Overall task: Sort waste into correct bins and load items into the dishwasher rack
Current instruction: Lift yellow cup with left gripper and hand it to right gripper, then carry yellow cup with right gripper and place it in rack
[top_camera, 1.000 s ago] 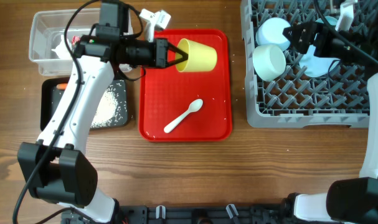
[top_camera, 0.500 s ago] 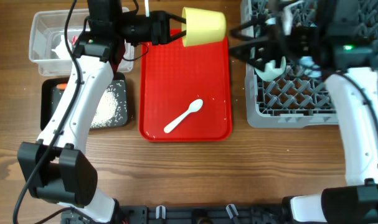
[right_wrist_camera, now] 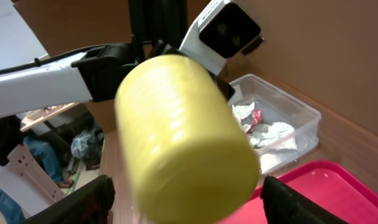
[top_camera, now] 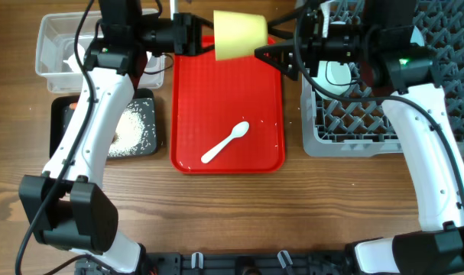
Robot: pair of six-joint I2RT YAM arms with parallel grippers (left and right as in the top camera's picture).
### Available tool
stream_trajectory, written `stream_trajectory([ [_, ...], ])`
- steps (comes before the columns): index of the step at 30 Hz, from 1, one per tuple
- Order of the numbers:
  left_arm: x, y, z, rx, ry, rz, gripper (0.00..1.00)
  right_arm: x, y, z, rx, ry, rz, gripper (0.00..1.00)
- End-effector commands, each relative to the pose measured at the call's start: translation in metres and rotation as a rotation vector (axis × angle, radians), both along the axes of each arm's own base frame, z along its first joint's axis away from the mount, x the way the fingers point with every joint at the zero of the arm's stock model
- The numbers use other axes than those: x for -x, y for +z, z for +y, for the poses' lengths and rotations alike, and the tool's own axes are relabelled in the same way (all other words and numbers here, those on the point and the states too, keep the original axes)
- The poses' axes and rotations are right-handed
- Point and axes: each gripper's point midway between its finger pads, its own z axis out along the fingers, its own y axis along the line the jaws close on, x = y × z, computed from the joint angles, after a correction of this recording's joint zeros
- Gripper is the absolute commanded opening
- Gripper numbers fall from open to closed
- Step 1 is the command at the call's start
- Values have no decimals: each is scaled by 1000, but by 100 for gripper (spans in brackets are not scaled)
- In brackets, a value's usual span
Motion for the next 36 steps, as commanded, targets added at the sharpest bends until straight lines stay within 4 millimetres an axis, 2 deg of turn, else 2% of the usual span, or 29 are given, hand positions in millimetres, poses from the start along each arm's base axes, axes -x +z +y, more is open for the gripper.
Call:
stream_trajectory([
  [1,23,9,-8,32,-120,-5,4,6,8,7,-15,32,-41,82],
  [7,27,9,-15,32,-140,-6,4,8,14,9,-32,57,-68,81],
  [12,27,9,-15,31,-139,-6,4,11,15,9,-37,70,-62,60],
  [13,27,9,-15,31,-138,-6,8,11,14,9,-37,69,-62,58],
  [17,27,9,-15,31,-136,-6,39,10,14,8,-36,67,-58,54],
  [19,27,9,-15,31,-136,-6,46,8,13,4,-33,55,-51,54],
  [21,27,9,-15,31,-136,-6,47,4,11,-4,-31,33,-39,54],
  [31,27,9,-15,31,-136,-6,48,-32,0,-86,-22,-191,49,54],
  [34,26,9,-15,29,-132,-6,47,-49,-17,-131,-1,-383,192,52],
  [36,23,8,-15,25,-117,-11,47,-53,-32,-157,19,-490,283,48],
])
